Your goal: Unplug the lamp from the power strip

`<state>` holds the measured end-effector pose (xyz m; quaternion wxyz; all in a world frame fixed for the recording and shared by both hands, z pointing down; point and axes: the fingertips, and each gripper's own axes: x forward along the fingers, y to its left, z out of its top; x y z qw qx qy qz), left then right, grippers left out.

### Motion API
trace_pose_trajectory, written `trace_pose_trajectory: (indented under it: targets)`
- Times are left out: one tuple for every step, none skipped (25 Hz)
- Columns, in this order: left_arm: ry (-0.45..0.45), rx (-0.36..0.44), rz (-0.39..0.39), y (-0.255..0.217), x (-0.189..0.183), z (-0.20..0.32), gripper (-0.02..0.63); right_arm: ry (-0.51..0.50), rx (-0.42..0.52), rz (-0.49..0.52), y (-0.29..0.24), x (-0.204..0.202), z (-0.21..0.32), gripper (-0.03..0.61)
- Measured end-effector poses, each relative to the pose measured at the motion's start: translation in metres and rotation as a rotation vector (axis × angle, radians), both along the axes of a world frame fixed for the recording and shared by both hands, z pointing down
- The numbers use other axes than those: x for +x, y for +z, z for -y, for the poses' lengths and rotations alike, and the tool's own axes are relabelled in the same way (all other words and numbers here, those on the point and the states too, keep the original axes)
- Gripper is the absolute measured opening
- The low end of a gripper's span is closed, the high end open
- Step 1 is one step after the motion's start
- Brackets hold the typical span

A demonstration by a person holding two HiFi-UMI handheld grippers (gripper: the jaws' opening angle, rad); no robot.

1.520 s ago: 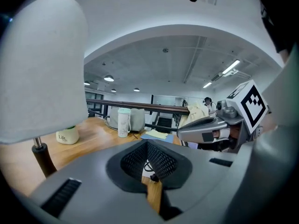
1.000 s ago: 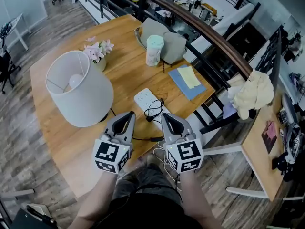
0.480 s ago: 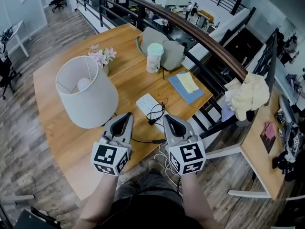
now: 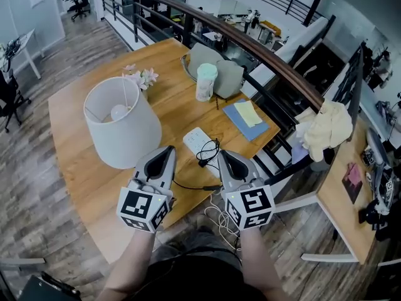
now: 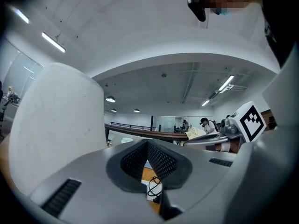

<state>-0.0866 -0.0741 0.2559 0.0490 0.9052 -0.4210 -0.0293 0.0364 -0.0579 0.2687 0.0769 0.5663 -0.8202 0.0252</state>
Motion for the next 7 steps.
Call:
trace_pose_trajectory:
  targets:
    - [0.002,0.005,-0.001,-0.002,-0.001,-0.001,-0.004,-0.001,0.003,0.006,-0.002,-0.001,0.000,0.006]
    - [0.004,0.008,-0.002,-0.004,-0.002,-0.001,-0.005,-0.002,0.006,0.012,-0.004,-0.002,0.000,0.006]
    - [0.006,0.011,-0.003,-0.006,-0.002,-0.002,-0.003,-0.002,0.009,0.017,-0.005,-0.003,-0.001,0.006]
    - [0.008,0.014,-0.005,-0.007,-0.003,-0.003,-0.004,-0.002,0.011,0.019,-0.007,-0.004,-0.001,0.006]
    - [0.009,0.016,-0.006,-0.009,-0.003,-0.004,-0.003,-0.002,0.013,0.020,-0.009,-0.004,-0.002,0.006]
    - [0.010,0.018,-0.008,-0.011,-0.004,-0.006,-0.005,-0.001,0.016,0.020,-0.011,-0.005,-0.003,0.006]
    - [0.010,0.020,-0.009,-0.013,-0.005,-0.007,-0.003,0.000,0.018,0.020,-0.013,-0.005,-0.004,0.006]
